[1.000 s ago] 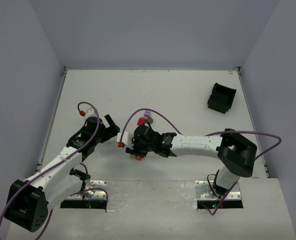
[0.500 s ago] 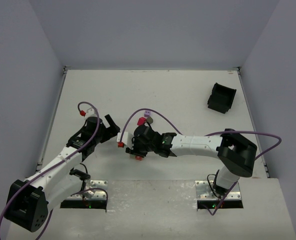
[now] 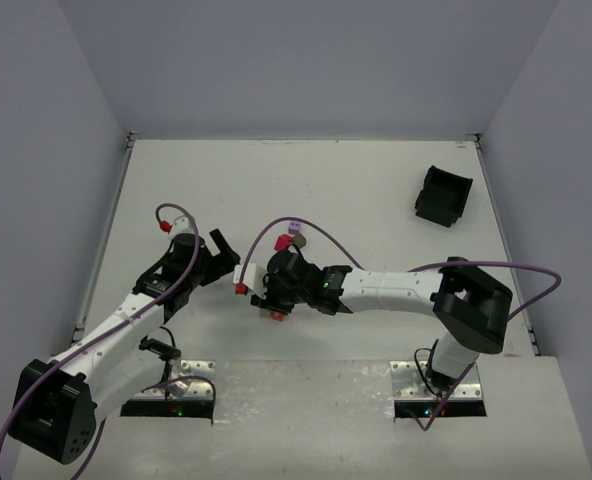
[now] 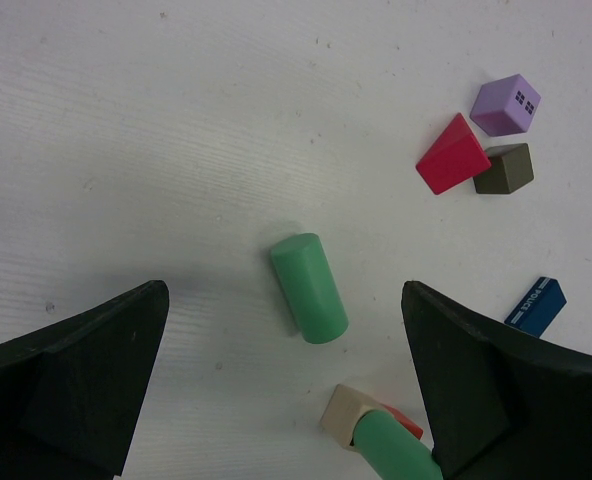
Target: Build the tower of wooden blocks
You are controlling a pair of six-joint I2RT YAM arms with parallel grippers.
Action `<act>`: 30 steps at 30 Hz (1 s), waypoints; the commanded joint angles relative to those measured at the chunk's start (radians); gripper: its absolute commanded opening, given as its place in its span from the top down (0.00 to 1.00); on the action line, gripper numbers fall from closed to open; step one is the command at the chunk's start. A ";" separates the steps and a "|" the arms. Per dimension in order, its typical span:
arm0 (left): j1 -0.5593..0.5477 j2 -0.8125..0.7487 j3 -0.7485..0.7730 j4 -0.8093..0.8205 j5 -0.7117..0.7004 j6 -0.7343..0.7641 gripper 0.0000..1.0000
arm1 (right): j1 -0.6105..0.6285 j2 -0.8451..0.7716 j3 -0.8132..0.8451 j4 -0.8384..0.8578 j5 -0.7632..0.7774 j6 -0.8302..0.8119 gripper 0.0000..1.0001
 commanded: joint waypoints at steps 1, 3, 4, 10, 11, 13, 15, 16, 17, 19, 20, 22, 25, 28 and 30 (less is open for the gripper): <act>0.004 -0.024 -0.002 0.045 0.015 0.013 0.00 | 0.008 -0.004 0.037 0.029 0.004 0.014 0.70; 0.004 -0.027 -0.002 0.044 0.015 0.015 0.00 | 0.008 -0.009 0.037 0.027 -0.002 0.014 0.69; 0.004 -0.027 -0.002 0.045 0.015 0.014 0.00 | 0.008 -0.011 0.037 0.026 -0.001 0.014 0.68; 0.004 -0.031 -0.001 0.044 0.015 0.014 0.00 | 0.008 -0.028 0.035 0.015 0.005 0.016 0.57; 0.004 -0.031 -0.001 0.044 0.015 0.015 0.00 | 0.008 -0.030 0.035 0.013 0.004 0.018 0.56; 0.005 -0.029 0.000 0.046 0.015 0.015 0.00 | 0.008 -0.033 0.035 0.010 -0.002 0.020 0.49; 0.004 -0.027 0.001 0.047 0.015 0.014 0.00 | 0.008 -0.034 0.037 0.008 -0.004 0.023 0.44; 0.004 -0.024 0.001 0.047 0.015 0.014 0.00 | 0.008 -0.034 0.038 0.008 -0.004 0.025 0.44; 0.004 -0.021 0.001 0.047 0.016 0.015 0.00 | 0.008 -0.036 0.040 0.009 -0.001 0.026 0.42; 0.004 -0.016 0.002 0.049 0.020 0.015 0.00 | 0.008 -0.035 0.040 0.012 0.000 0.030 0.36; 0.004 -0.014 0.002 0.050 0.021 0.015 0.00 | 0.008 -0.034 0.040 0.014 0.004 0.031 0.35; 0.004 -0.010 0.001 0.053 0.026 0.017 0.00 | 0.008 -0.033 0.042 0.017 0.013 0.034 0.26; 0.004 0.011 0.001 0.063 0.042 0.018 0.00 | 0.009 -0.030 0.046 0.025 0.047 0.039 0.01; 0.004 0.040 0.002 0.073 0.057 0.018 0.00 | 0.009 -0.038 0.047 0.031 0.070 0.042 0.01; 0.004 0.053 0.004 0.076 0.067 0.017 0.00 | 0.008 -0.053 0.043 0.032 0.072 0.043 0.01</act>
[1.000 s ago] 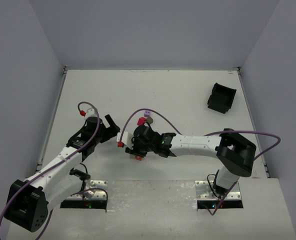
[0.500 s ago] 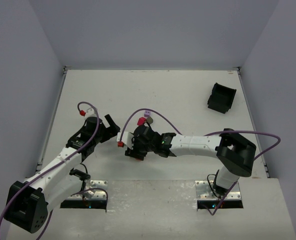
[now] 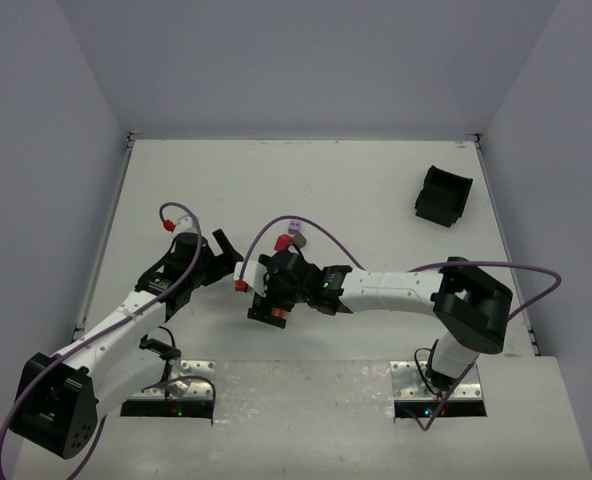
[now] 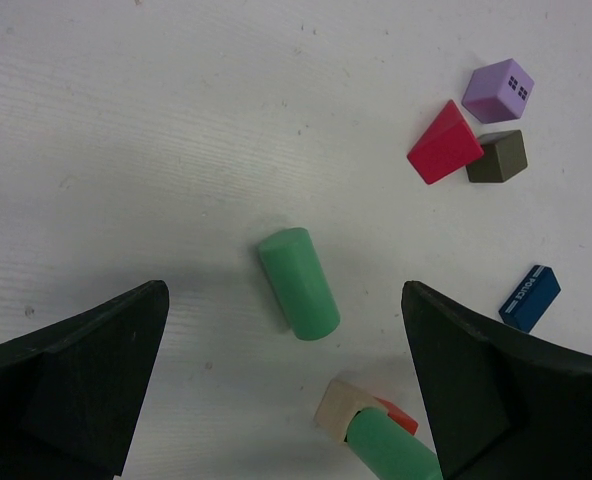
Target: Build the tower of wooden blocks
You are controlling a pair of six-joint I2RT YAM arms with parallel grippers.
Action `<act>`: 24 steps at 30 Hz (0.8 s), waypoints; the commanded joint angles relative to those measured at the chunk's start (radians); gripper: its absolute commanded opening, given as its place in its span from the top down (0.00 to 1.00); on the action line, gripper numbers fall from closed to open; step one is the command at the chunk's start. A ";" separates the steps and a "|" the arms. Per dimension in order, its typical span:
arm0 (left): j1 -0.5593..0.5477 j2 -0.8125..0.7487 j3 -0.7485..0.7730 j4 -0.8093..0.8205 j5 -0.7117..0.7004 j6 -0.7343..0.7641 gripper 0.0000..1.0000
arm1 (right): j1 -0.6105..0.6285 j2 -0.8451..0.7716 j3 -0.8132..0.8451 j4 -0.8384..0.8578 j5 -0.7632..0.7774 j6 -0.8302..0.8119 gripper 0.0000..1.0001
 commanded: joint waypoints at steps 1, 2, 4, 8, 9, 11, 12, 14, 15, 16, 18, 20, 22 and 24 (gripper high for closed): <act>0.004 0.040 0.005 0.061 0.036 0.010 0.00 | 0.007 -0.067 0.034 0.036 0.036 0.013 0.01; 0.004 0.050 0.004 0.067 0.048 0.006 0.00 | 0.007 -0.078 0.030 0.041 0.037 0.013 0.01; 0.003 0.071 0.005 0.078 0.058 0.001 0.00 | 0.007 -0.100 0.021 0.047 0.047 0.016 0.01; 0.001 0.108 0.005 0.093 0.065 -0.013 0.00 | 0.007 -0.154 -0.010 0.050 0.107 0.035 0.01; 0.001 0.110 0.002 0.099 0.067 -0.014 0.00 | 0.007 -0.169 -0.014 0.054 0.116 0.036 0.01; -0.006 0.134 -0.003 0.116 0.080 -0.023 0.02 | 0.005 -0.203 -0.048 0.068 0.161 0.057 0.01; -0.011 0.141 -0.006 0.124 0.084 -0.024 0.03 | 0.005 -0.217 -0.059 0.071 0.187 0.065 0.01; -0.027 0.151 -0.013 0.141 0.078 -0.034 0.05 | 0.004 -0.241 -0.077 0.077 0.252 0.083 0.01; -0.044 0.162 -0.020 0.156 0.072 -0.046 0.07 | 0.002 -0.263 -0.090 0.081 0.299 0.091 0.01; -0.059 0.170 -0.021 0.164 0.054 -0.055 0.09 | -0.002 -0.279 -0.111 0.082 0.324 0.102 0.01; -0.083 0.192 -0.014 0.168 0.027 -0.065 0.11 | -0.008 -0.309 -0.137 0.083 0.361 0.127 0.01; -0.106 0.224 -0.002 0.168 0.001 -0.077 0.14 | -0.024 -0.344 -0.168 0.087 0.378 0.152 0.01; -0.124 0.253 0.013 0.177 -0.011 -0.085 0.17 | -0.041 -0.371 -0.190 0.088 0.388 0.198 0.01; -0.136 0.290 0.026 0.179 -0.023 -0.091 0.21 | -0.061 -0.402 -0.217 0.089 0.404 0.223 0.01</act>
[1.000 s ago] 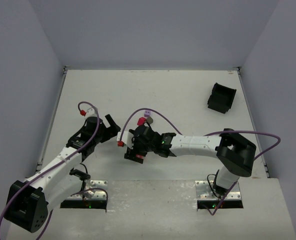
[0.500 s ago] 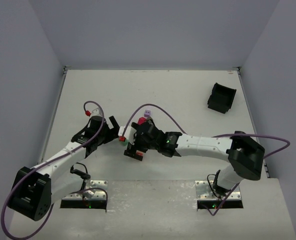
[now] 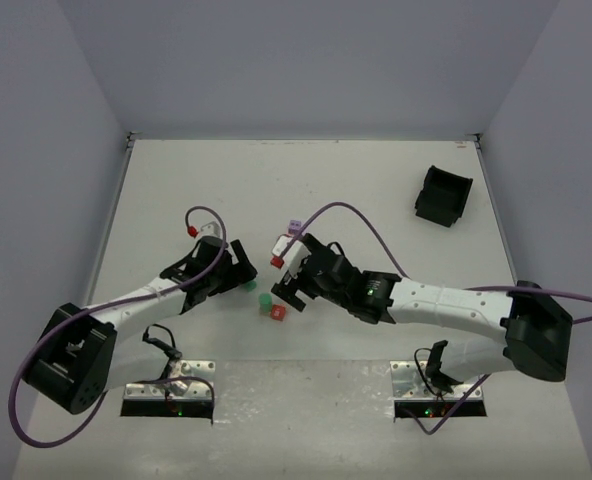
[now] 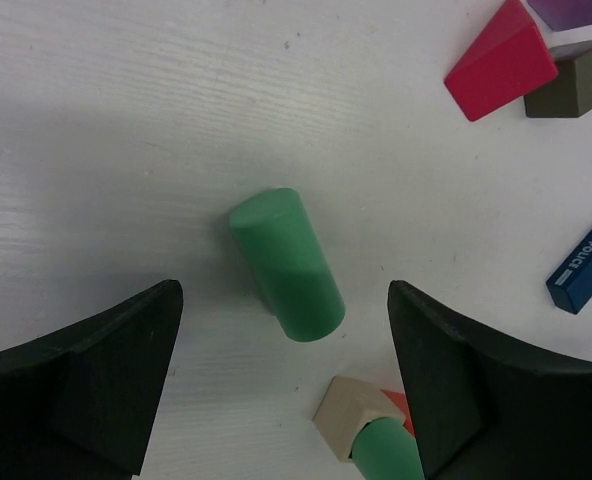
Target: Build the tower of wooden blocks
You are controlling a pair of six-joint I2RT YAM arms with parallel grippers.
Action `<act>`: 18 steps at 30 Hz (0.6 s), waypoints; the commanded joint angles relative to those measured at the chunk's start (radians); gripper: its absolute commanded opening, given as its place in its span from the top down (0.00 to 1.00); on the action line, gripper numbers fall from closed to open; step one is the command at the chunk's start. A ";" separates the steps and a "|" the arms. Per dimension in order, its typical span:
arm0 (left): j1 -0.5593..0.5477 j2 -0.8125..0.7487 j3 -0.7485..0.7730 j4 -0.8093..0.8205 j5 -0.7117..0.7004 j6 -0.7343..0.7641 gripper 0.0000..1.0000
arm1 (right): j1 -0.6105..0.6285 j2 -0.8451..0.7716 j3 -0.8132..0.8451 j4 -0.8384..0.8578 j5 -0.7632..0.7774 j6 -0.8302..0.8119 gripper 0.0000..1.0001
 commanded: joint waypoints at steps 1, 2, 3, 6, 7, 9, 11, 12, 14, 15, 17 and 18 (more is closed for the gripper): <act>-0.038 0.063 0.045 0.052 -0.057 -0.034 0.24 | -0.043 -0.093 -0.053 0.045 0.092 0.105 0.01; -0.045 0.077 0.050 0.052 -0.064 -0.036 0.28 | -0.055 -0.110 -0.068 0.046 0.101 0.121 0.01; -0.049 0.095 0.054 0.053 -0.066 -0.036 0.32 | -0.070 -0.126 -0.081 0.046 0.109 0.137 0.01; -0.055 0.124 0.060 0.056 -0.083 -0.046 0.44 | -0.116 -0.181 -0.133 0.046 0.109 0.195 0.01; -0.057 0.129 0.062 0.056 -0.089 -0.049 0.47 | -0.136 -0.202 -0.144 0.046 0.100 0.207 0.01; -0.059 0.131 0.064 0.056 -0.093 -0.050 0.53 | -0.159 -0.226 -0.170 0.046 0.083 0.230 0.01; -0.059 0.131 0.068 0.059 -0.095 -0.048 0.59 | -0.173 -0.245 -0.186 0.046 0.081 0.236 0.01; -0.060 0.131 0.072 0.058 -0.094 -0.045 0.62 | -0.177 -0.253 -0.193 0.046 0.088 0.238 0.01; -0.061 0.132 0.080 0.056 -0.097 -0.039 0.69 | -0.183 -0.265 -0.201 0.046 0.096 0.241 0.01; -0.060 0.134 0.083 0.056 -0.100 -0.036 0.70 | -0.187 -0.268 -0.203 0.046 0.097 0.242 0.01; -0.060 0.138 0.092 0.047 -0.107 -0.035 0.74 | -0.192 -0.274 -0.206 0.045 0.097 0.244 0.01; -0.061 0.139 0.107 0.035 -0.116 -0.034 0.77 | -0.192 -0.278 -0.208 0.042 0.088 0.244 0.01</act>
